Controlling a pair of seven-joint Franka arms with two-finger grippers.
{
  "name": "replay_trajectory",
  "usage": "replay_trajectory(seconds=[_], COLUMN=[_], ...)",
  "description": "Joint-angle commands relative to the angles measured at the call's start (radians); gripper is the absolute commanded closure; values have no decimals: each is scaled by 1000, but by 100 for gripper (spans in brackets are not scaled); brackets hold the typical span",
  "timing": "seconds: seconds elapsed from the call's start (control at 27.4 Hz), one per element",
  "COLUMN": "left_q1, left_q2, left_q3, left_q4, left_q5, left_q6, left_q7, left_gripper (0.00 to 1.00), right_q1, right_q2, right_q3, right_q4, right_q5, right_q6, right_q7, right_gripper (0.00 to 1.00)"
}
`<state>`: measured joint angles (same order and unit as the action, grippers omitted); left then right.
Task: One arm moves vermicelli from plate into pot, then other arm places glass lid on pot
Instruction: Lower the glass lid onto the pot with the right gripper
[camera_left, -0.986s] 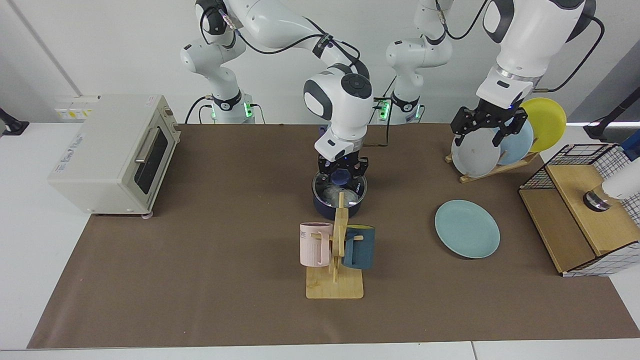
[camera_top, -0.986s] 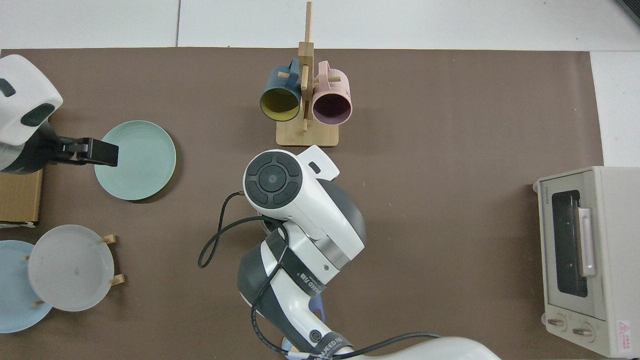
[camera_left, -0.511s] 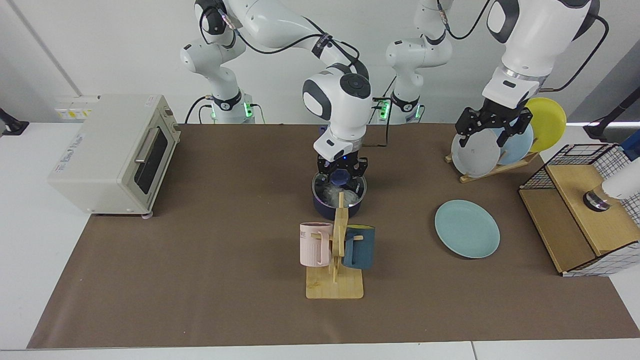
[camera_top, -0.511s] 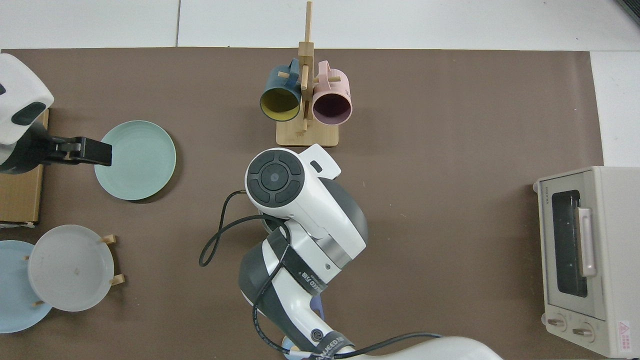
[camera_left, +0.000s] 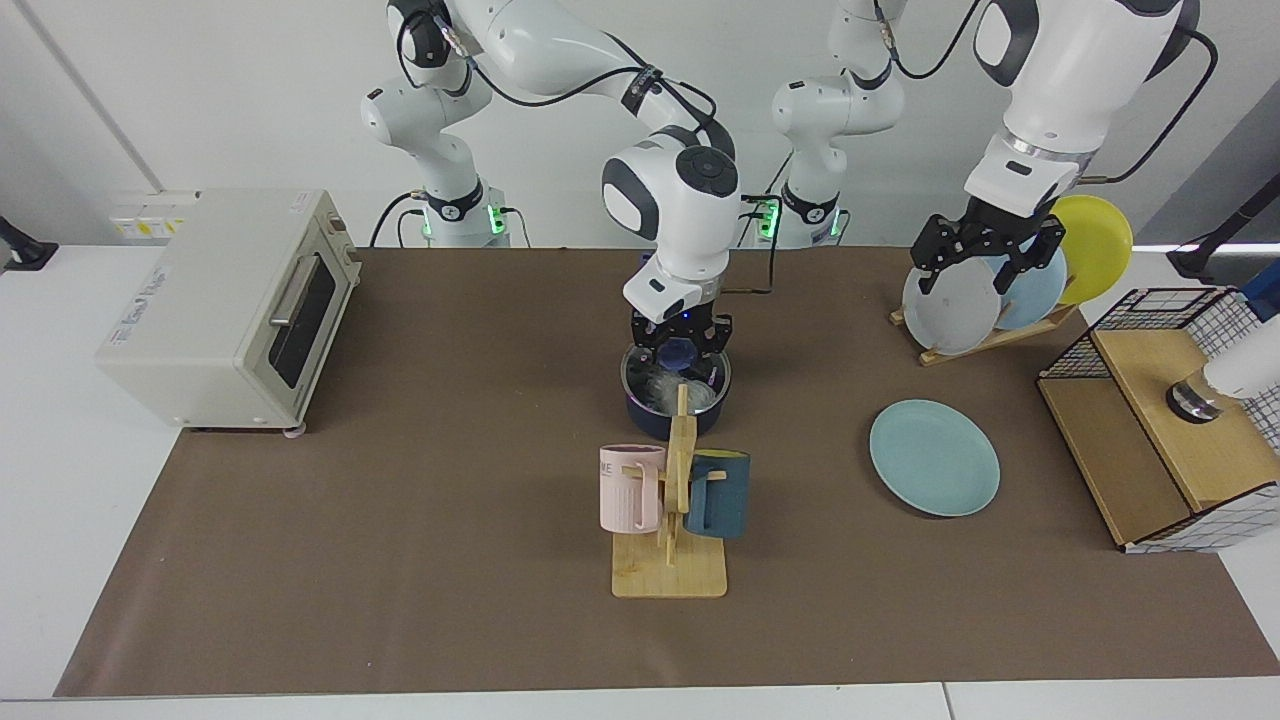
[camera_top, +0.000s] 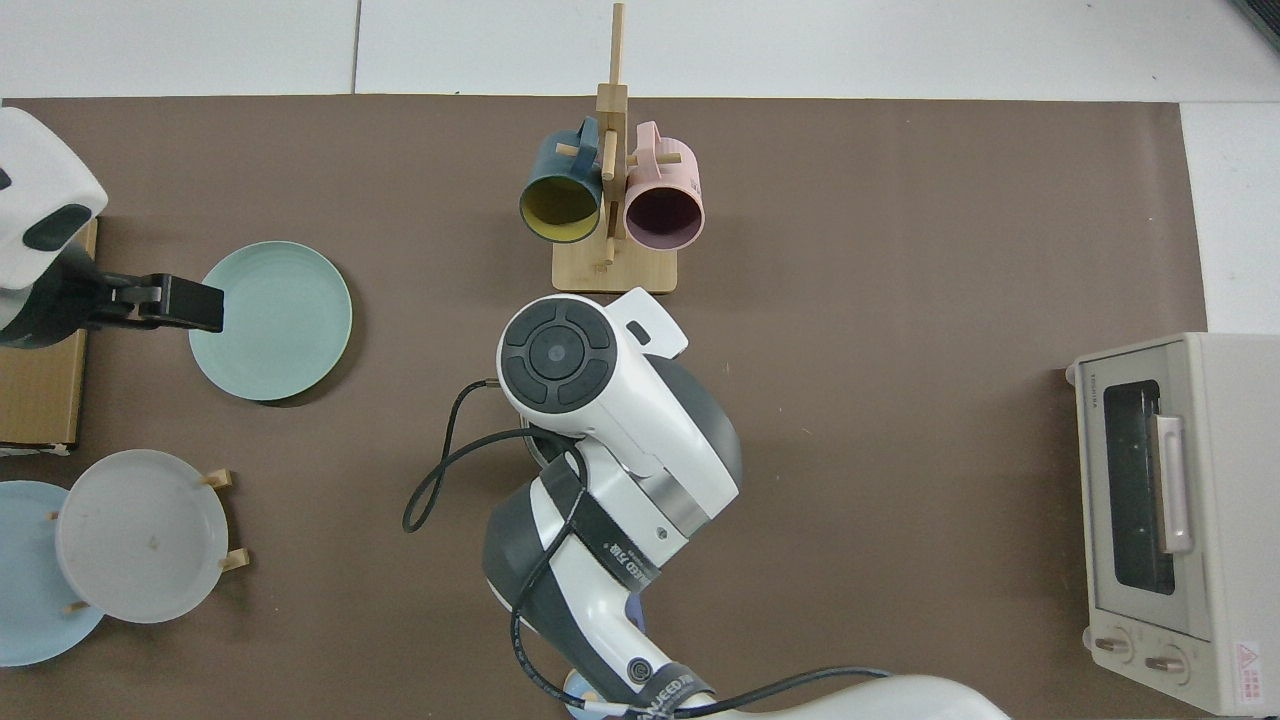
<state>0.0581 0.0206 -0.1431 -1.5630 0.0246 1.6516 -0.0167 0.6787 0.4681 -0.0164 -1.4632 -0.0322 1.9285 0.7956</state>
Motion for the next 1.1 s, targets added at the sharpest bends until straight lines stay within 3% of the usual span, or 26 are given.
replay_trajectory(seconds=[0.0, 0.18, 1.06], left_q1=[-1, -1, -1], left_q2=[-25, -25, -25], left_q3=[7, 7, 7], left_q4=[-25, -25, -25], left_q5=[-12, -12, -12], left_q6=[2, 2, 2], left_q7=[11, 11, 11], left_gripper=[0, 0, 0], right_q1=[-16, -16, -2], right_q2=[-29, -28, -25], right_q3=[6, 4, 3], right_q4=[-52, -52, -89], right_q5=[15, 43, 40], right_q6=[15, 21, 72], right_q7=[-16, -16, -16], right_gripper=[90, 90, 90])
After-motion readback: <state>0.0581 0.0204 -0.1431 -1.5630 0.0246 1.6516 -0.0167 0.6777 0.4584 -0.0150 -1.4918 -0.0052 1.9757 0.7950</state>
